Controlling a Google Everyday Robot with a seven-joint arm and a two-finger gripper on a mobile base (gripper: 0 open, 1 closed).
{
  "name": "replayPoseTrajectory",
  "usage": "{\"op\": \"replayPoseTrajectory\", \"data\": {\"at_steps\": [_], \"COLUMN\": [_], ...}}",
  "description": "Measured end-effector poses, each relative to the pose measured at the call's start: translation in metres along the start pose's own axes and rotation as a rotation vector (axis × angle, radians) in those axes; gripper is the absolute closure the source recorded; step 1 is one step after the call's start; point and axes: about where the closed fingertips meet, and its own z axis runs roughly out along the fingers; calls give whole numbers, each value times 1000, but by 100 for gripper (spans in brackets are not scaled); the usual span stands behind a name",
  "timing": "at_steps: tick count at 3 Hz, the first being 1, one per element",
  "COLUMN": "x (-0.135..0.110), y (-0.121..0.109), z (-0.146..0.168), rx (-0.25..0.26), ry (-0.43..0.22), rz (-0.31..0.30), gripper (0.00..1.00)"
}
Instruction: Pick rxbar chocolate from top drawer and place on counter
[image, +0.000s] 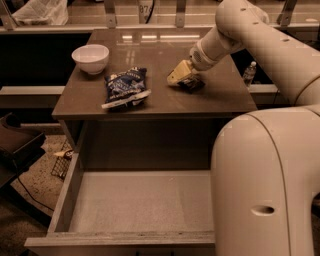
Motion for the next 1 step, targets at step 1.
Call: {"op": "replayPoseTrajectory", "data": {"at_steps": [1], "x": [0], "y": [0], "z": [0], "rx": [0], "ry": [0], "rz": [0], "gripper": [0]}}
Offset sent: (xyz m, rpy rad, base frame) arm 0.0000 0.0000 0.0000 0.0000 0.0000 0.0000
